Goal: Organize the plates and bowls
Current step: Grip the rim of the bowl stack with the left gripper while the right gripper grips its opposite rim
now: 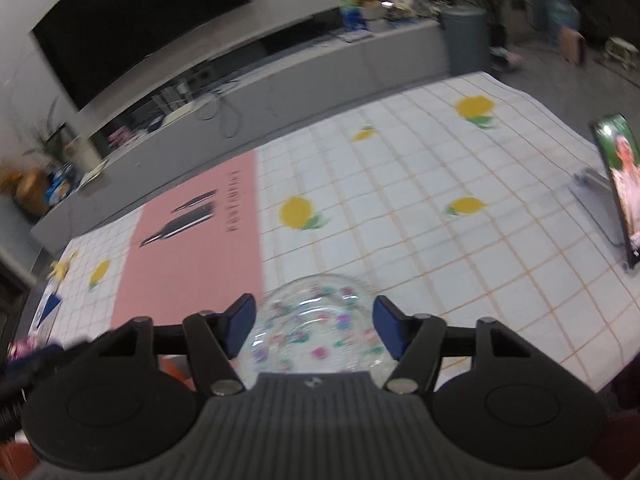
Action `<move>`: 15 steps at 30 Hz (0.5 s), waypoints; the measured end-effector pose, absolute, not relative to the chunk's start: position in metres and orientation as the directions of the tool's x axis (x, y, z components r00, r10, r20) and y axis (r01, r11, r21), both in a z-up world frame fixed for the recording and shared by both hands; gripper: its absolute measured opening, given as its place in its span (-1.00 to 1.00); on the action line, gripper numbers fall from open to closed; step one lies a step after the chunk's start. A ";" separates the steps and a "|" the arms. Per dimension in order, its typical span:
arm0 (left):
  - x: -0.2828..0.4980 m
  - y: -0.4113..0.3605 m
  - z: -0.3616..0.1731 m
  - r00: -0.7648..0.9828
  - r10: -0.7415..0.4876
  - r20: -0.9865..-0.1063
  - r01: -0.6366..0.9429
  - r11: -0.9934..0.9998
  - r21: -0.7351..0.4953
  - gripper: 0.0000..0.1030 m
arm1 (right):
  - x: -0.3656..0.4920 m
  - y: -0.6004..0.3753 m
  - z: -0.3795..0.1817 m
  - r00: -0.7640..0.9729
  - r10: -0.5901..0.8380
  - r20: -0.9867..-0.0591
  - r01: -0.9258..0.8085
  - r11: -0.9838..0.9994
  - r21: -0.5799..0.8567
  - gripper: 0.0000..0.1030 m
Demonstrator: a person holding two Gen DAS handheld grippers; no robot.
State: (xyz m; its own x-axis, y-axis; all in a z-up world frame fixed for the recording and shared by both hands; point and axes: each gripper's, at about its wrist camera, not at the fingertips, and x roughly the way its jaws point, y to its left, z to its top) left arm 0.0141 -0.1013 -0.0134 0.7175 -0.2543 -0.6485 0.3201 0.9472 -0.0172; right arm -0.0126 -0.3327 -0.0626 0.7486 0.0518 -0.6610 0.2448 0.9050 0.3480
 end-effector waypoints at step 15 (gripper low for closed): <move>0.038 -0.003 -0.047 0.655 -0.185 -0.733 0.081 0.981 -0.175 0.58 | 0.017 -0.255 -0.079 0.623 0.341 -0.704 0.129 0.843 0.522 0.76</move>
State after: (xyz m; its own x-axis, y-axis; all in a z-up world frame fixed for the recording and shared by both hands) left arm 0.0384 -0.0031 -0.0474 0.6548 -0.1846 -0.7329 0.0805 0.9812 -0.1752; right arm 0.0168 -0.2548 -0.0788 0.6226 0.3410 -0.7044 0.1292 0.8429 0.5223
